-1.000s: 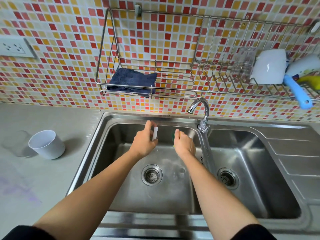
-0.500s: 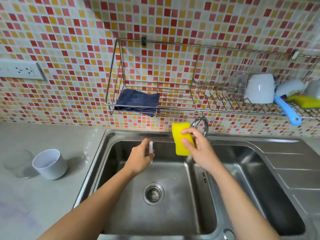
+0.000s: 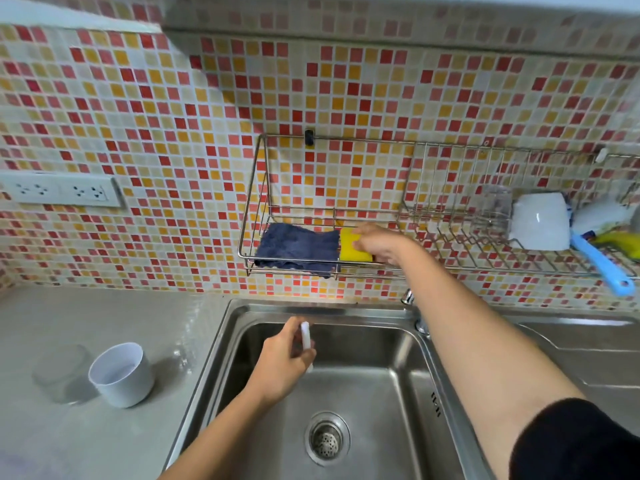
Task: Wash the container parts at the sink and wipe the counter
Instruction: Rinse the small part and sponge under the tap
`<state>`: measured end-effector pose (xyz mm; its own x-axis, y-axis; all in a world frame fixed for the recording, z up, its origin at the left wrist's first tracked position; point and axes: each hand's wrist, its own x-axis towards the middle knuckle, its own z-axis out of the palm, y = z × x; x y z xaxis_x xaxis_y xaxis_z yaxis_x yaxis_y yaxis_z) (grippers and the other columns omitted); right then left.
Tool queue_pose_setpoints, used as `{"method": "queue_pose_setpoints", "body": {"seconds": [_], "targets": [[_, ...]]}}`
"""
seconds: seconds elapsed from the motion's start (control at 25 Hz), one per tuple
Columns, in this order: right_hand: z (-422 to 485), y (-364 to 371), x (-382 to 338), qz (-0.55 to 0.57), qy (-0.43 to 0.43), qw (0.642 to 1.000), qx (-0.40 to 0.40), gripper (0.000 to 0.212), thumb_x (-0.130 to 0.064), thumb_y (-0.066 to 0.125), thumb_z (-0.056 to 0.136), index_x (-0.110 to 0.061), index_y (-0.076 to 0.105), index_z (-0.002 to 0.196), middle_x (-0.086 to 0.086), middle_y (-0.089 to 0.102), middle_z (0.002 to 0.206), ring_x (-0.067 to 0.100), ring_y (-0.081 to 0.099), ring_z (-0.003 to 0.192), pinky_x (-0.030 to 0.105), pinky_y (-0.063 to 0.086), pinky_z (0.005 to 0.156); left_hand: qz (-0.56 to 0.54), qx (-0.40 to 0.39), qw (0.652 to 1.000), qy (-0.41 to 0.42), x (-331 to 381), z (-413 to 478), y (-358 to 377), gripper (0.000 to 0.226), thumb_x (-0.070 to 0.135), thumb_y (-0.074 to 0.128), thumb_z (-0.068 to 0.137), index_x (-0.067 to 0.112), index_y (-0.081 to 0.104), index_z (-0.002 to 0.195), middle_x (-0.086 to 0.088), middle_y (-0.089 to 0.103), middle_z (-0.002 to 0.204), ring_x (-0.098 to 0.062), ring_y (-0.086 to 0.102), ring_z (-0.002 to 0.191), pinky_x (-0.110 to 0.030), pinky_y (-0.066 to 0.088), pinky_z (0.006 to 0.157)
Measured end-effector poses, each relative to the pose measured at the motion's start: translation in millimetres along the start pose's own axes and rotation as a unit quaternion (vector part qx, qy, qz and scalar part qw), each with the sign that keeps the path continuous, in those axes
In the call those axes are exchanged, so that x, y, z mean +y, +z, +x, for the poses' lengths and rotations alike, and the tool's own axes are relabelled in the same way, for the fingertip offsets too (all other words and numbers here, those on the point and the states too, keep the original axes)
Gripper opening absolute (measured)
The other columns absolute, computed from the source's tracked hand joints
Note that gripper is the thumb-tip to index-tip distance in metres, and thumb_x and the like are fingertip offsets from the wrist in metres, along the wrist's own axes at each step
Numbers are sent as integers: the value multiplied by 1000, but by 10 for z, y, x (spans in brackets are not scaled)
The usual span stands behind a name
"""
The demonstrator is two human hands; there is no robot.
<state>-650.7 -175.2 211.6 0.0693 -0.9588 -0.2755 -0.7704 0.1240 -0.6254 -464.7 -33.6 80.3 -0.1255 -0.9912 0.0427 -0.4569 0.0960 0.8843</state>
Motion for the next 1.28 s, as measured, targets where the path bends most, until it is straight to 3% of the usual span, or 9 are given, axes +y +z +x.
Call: {"method": "queue_pose_setpoints", "body": {"seconds": [0.12, 0.24, 0.36, 0.48, 0.64, 0.72, 0.84, 1.04, 1.28], "targets": [[105, -4, -120, -195, 28, 980, -4, 52, -5, 41, 90, -3, 30, 141, 18, 31, 147, 31, 39, 128, 33, 42, 93, -4, 3, 1000, 0, -50, -14, -73, 33, 8, 62, 86, 24, 51, 113, 4, 67, 93, -11, 67, 84, -33, 56, 79], [41, -16, -188, -212, 33, 975, 59, 56, -15, 48, 88, -16, 33, 143, 17, 22, 151, 34, 32, 134, 38, 39, 102, 11, 16, 1000, 1, -54, 12, -70, 24, 14, 62, 88, 21, 51, 108, 2, 68, 92, -9, 66, 83, -29, 54, 77], [-310, 134, -47, -60, -123, 932, 335, 21, -25, 51, 88, -21, 61, 107, 4, 68, 88, 20, 63, 73, 28, 52, 63, 35, 33, 999, -4, 9, 113, -14, 12, 25, 59, 91, 20, 50, 96, 0, 66, 83, -13, 64, 76, -28, 51, 70], [-805, 635, 313, -18, -251, 861, 443, 17, -30, 50, 91, -19, 61, 84, -7, 46, 48, 12, 43, 41, 20, 30, 41, 73, 24, 997, -17, -31, 157, 87, 18, 28, 59, 91, 11, 53, 90, -3, 62, 78, -17, 57, 71, -20, 43, 62], [-948, 1662, 1124, -10, -158, 926, 344, 8, -21, 58, 87, -16, 62, 82, -1, 56, 56, 23, 55, 51, 25, 38, 49, 119, -2, 992, -43, -282, 80, 181, 15, 20, 66, 85, 8, 58, 88, -2, 61, 78, -16, 56, 72, -18, 37, 62], [-896, 2087, 1483, -11, -90, 972, 219, 15, -15, 59, 84, -13, 63, 98, 10, 67, 84, 29, 64, 76, 35, 51, 69, 118, -6, 991, -59, -367, 40, 153, 12, 13, 66, 83, 8, 60, 93, -1, 61, 81, -17, 58, 75, -15, 37, 63], [-854, 2535, 1677, -88, -11, 994, 66, 40, -17, 57, 85, -9, 52, 124, 13, 56, 121, 32, 54, 110, 34, 41, 92, 101, -6, 993, -64, -421, -33, -9, 24, 11, 66, 84, 8, 61, 107, -3, 61, 87, -15, 56, 78, -13, 39, 66], [-767, 3015, 1048, -79, -1, 997, 20, 57, -27, 60, 86, -10, 38, 135, 10, 43, 135, 29, 44, 123, 34, 37, 99, 38, 2, 996, -78, -478, -118, -740, 28, 17, 61, 91, 11, 58, 118, -4, 62, 100, -18, 62, 91, -28, 52, 87], [-537, 3760, -173, 13, -85, 996, 18, 69, -26, 68, 80, -7, 35, 138, 16, 40, 139, 28, 38, 128, 31, 30, 106, 33, 72, 995, -57, -940, -156, -2209, 24, 14, 58, 92, 7, 60, 115, -8, 63, 94, -24, 68, 84, -37, 55, 87]]}}
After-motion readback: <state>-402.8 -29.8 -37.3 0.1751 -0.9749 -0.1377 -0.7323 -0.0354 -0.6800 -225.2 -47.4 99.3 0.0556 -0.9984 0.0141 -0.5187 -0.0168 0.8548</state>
